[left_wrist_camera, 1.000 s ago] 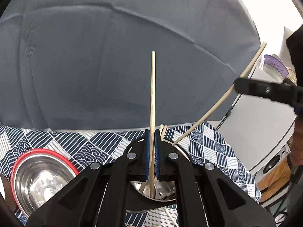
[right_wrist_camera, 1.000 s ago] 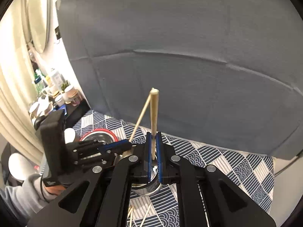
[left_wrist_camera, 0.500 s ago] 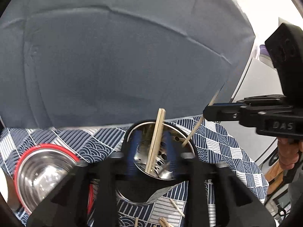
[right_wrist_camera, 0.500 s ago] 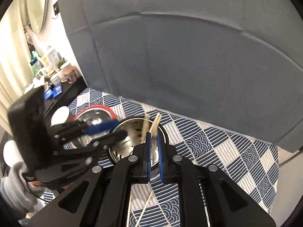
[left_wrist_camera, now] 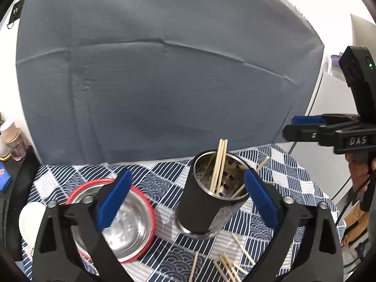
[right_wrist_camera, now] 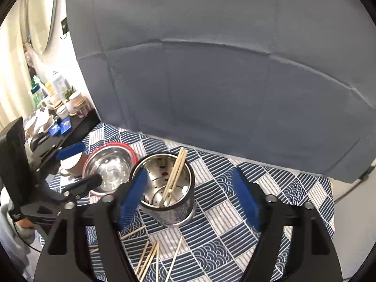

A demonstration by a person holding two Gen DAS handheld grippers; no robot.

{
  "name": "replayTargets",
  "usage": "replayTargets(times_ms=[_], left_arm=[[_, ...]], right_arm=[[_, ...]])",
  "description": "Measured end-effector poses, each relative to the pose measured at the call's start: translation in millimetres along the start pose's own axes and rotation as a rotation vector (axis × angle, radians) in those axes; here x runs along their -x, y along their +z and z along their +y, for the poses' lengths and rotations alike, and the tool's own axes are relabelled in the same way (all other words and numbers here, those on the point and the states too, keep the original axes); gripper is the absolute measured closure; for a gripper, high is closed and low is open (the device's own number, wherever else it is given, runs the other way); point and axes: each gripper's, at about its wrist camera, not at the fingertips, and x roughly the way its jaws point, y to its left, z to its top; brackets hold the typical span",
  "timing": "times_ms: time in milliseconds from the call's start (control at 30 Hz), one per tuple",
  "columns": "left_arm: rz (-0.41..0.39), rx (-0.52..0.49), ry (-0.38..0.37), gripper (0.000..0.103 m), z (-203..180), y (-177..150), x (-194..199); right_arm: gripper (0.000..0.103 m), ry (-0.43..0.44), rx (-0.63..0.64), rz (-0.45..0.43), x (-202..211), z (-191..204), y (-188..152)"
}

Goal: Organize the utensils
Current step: 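Open both tools to drop the chopsticks into the black holder, then swing both open tools back down toward the chopsticks on the cloth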

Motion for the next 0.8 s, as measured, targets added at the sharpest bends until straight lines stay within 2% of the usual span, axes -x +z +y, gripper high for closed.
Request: replayTargets(times_ms=[67,133,300,600,800], left_arm=[[0.03,-0.006,0.031,0.006,1,-3,3],[0.062,-0.004,0.056,0.006,2,-7,0],[0.14,0.004,0.061,0.006,4,-25,-3],[0.261,-0.021,0.057,0.006,0,-61,-11],[0.333,0.012,0.057,0.006,2,-88,-18]], right_arm=[[0.021,-0.005,0.0,0.001,4,0,-3],[0.019,-0.01,0.005,0.007,7,1,-7],[0.018,-0.035,0.016,0.053,1,1,-22],[0.017,-0.034,-0.058,0.172,-30,-4,-62],[0.017,-0.053,-0.075,0.245,-49,-6,-87]])
